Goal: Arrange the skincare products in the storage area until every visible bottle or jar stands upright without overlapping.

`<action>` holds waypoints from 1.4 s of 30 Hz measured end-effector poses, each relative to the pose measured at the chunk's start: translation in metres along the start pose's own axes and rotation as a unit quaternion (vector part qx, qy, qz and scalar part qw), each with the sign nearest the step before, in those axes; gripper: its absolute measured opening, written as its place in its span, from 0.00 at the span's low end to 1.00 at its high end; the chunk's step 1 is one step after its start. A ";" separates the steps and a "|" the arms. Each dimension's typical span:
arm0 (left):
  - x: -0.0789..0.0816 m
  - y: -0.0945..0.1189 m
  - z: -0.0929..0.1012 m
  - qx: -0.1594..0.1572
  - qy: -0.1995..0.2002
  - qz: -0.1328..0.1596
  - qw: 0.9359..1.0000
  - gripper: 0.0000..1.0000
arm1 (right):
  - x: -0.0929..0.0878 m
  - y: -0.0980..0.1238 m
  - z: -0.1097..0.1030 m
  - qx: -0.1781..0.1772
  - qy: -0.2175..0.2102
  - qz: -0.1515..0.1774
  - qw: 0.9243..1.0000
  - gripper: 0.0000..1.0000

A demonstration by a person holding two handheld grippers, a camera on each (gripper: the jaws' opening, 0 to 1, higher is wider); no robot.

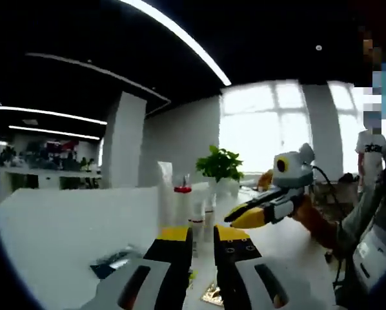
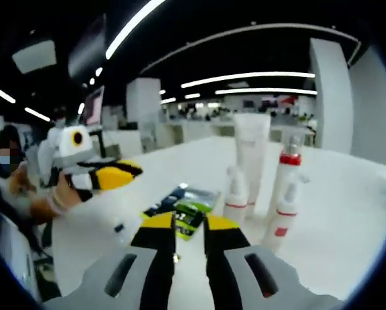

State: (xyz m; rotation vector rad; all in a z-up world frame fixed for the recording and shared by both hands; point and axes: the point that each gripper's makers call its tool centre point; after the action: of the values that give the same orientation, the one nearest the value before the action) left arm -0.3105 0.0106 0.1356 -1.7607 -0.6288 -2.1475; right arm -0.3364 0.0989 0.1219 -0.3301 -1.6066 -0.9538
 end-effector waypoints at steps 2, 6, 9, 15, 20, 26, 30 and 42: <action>-0.002 0.006 0.012 -0.013 -0.004 -0.001 1.000 0.13 | -0.004 0.003 -0.001 0.002 0.022 -0.011 1.000 0.08; -0.002 0.023 0.035 -0.040 0.010 -0.004 0.999 0.19 | -0.006 0.011 -0.014 0.047 0.009 -0.013 0.999 0.17; 0.003 0.037 0.035 -0.014 0.009 0.009 1.000 0.25 | -0.003 0.021 -0.027 0.083 -0.007 0.008 0.996 0.28; 0.006 0.065 0.028 0.038 0.012 0.040 0.998 0.66 | 0.004 0.043 -0.033 0.063 0.033 0.049 0.996 0.64; -0.012 0.090 0.015 0.104 0.021 0.027 0.994 0.88 | 0.003 0.064 -0.037 0.041 0.052 0.074 0.995 0.92; -0.013 0.118 0.011 0.154 0.017 0.037 0.987 0.91 | -0.008 0.085 -0.036 0.029 0.050 0.072 0.996 1.00; -0.012 0.138 0.006 0.205 -0.005 0.022 0.979 0.93 | -0.012 0.096 -0.034 0.019 0.046 0.075 0.996 1.00; -0.014 0.192 0.006 0.320 -0.054 -0.029 0.945 0.98 | -0.020 0.138 -0.019 -0.066 0.062 0.085 0.992 1.00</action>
State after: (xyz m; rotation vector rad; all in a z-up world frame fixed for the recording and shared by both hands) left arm -0.2095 -0.1522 0.1504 -1.4994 -1.2497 -1.6105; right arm -0.2251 0.1766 0.1584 -0.4821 -1.3819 -0.9339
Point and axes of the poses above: the point that each gripper's makers call its tool centre point, and the gripper's own axes: y roughly backward along the fingers, z roughly to its right, x roughly out of its top, and after that the axes turned 9 degrees about -z, right-handed
